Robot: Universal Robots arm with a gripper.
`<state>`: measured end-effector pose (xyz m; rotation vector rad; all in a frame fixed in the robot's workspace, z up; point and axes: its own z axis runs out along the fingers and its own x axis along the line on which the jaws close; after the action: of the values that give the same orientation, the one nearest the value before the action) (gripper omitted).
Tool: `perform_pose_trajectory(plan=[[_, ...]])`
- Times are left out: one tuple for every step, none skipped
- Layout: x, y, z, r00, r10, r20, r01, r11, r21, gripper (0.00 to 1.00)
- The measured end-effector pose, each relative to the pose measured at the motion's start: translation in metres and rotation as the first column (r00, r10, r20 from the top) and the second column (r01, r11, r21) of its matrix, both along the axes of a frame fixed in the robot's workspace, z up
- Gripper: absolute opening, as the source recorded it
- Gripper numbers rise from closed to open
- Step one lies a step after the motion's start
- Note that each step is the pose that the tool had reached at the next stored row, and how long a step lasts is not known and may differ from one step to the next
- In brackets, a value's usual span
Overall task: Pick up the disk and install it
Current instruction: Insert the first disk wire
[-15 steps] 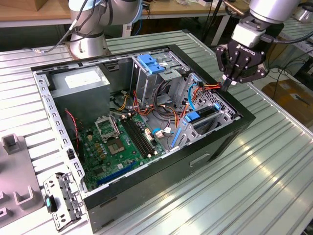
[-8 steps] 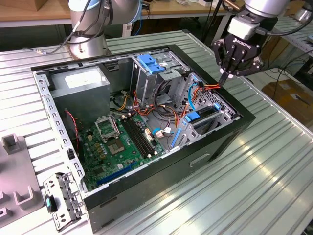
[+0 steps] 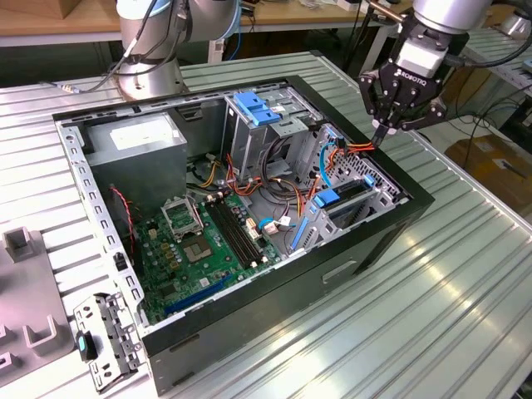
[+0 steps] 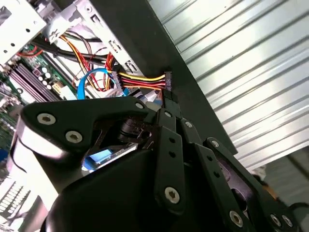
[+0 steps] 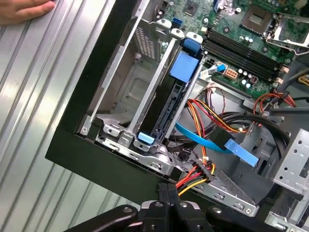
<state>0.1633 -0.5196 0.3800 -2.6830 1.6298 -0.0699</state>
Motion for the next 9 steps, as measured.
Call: perform_pose_trajectory(plan=[[0.0006,-0.0001,-0.0001,0.9998,0.022,0.0,-0.022,0.9998,0.0012,0.11],[0.0007,0.0,-0.0001,0.9997,0.026,0.0,-0.026,0.9997,0.0014,0.11],[0.0008,0.0,-0.0001,0.9997,0.026,0.0001,-0.026,0.9997,0.0014,0.11],[0.0008,0.0,-0.0001,0.9997,0.026,0.0,-0.026,0.9997,0.0013,0.11],[0.0008,0.0,-0.0001,0.9997,0.026,0.0,-0.026,0.9997,0.0013,0.11],[0.0008,0.0,-0.0001,0.9997,0.026,0.0001,-0.026,0.9997,0.0013,0.11],[0.0008,0.0,-0.0001,0.9997,0.026,0.0,-0.026,0.9997,0.0013,0.11],[0.0008,0.0,0.0,0.9997,0.026,0.0,-0.026,0.9997,0.0013,0.11],[0.0008,0.0,-0.0001,0.9997,0.026,0.0001,-0.026,0.9997,0.0013,0.18]])
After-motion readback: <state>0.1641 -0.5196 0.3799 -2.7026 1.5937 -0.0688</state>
